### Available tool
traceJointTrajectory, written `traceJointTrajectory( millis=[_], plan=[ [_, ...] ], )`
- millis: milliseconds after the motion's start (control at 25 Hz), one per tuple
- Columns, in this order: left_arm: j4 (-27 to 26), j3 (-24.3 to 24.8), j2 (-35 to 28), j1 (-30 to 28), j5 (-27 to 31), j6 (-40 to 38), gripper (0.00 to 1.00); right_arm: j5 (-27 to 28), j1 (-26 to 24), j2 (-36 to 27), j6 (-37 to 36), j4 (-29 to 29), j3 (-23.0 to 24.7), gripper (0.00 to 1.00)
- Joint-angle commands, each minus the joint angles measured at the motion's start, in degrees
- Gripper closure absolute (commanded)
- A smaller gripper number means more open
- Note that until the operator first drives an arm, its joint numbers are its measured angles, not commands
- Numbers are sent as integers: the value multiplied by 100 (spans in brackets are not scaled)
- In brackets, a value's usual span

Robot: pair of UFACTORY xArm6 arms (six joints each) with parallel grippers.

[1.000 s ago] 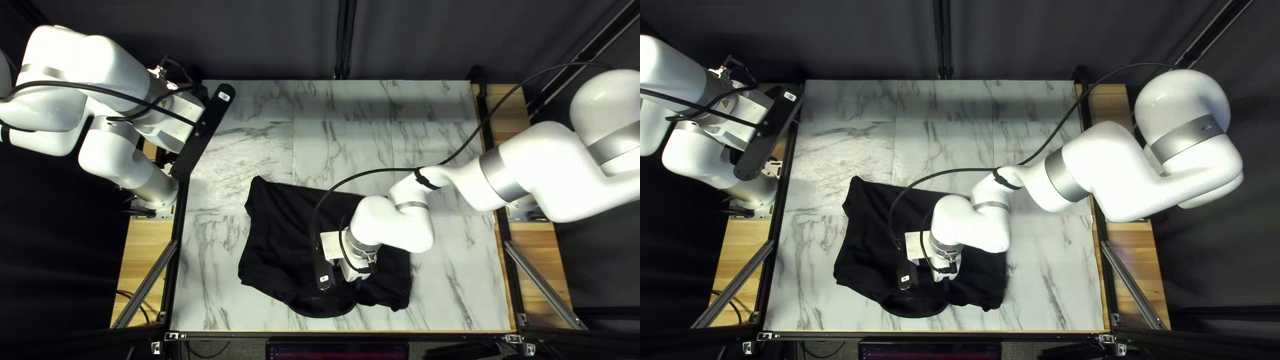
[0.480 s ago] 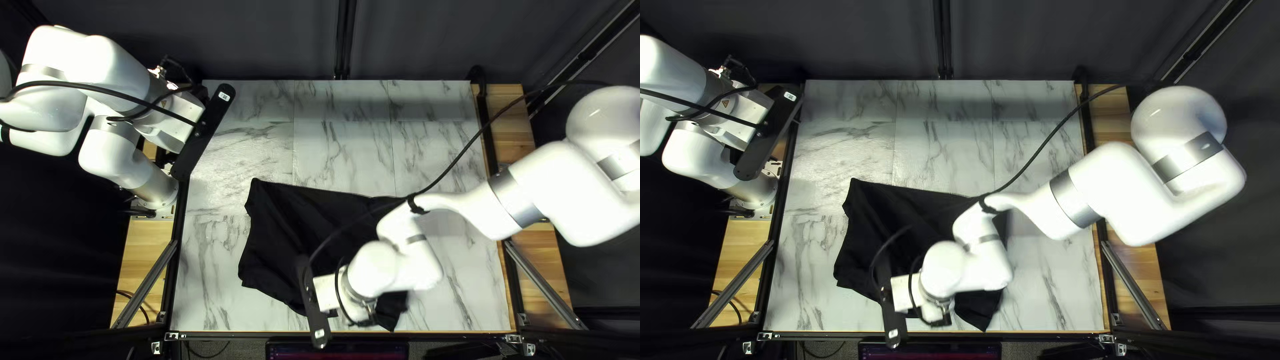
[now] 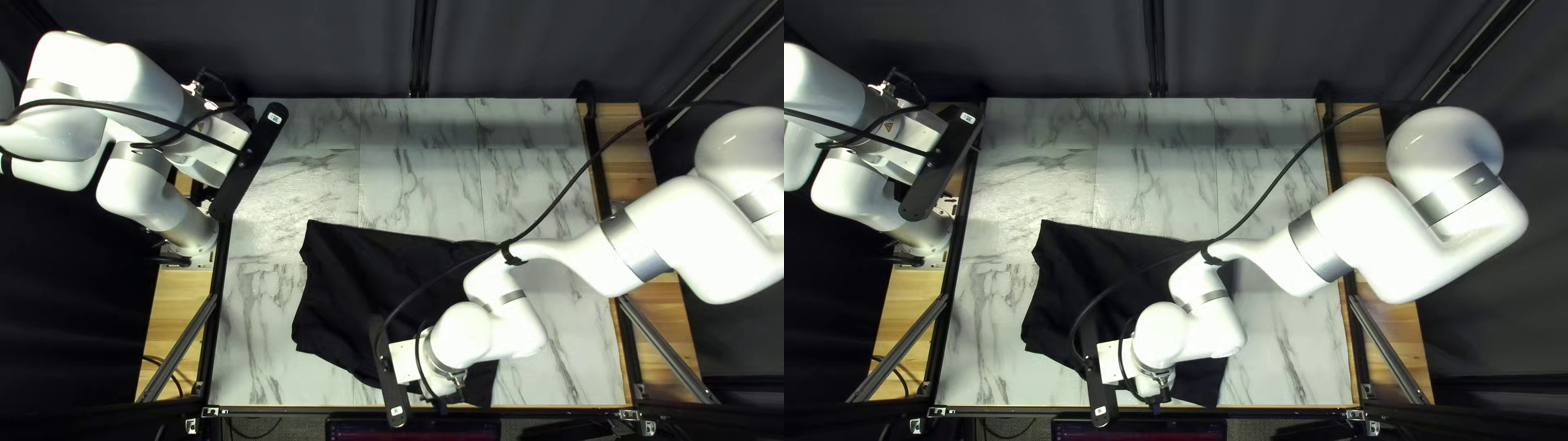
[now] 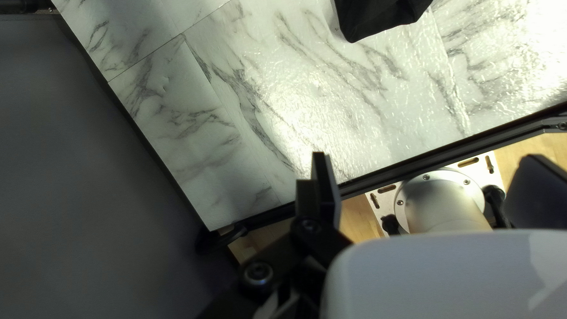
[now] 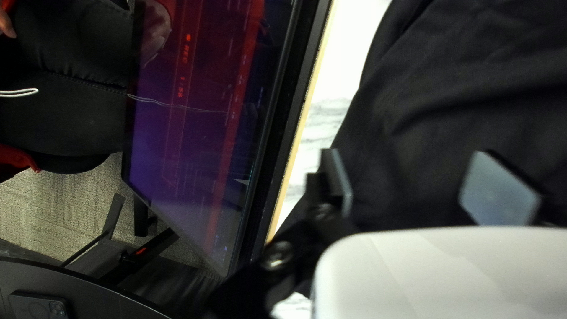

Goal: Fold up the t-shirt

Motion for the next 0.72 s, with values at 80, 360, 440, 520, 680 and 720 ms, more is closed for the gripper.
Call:
traceJointTrajectory(
  millis=[80, 360, 440, 520, 680, 720],
  plan=[
    [0, 0, 0, 0, 0, 0, 0, -60, -97, -307, -131, 26, 353, 0],
    [0, 0, 0, 0, 0, 0, 0, -181, -567, -989, -870, 71, 1136, 0],
    [0, 0, 0, 0, 0, 0, 0, -296, -730, -1452, -1116, 121, 1747, 0],
    [0, 0, 0, 0, 0, 0, 0, -345, -802, -1757, -1214, 134, 2102, 0],
    [0, 0, 0, 0, 0, 0, 0, -163, -1014, -2712, -1541, 79, 3051, 0],
    [0, 0, 0, 0, 0, 0, 0, -137, -1025, -2754, -1542, 66, 3088, 0]
  ],
)
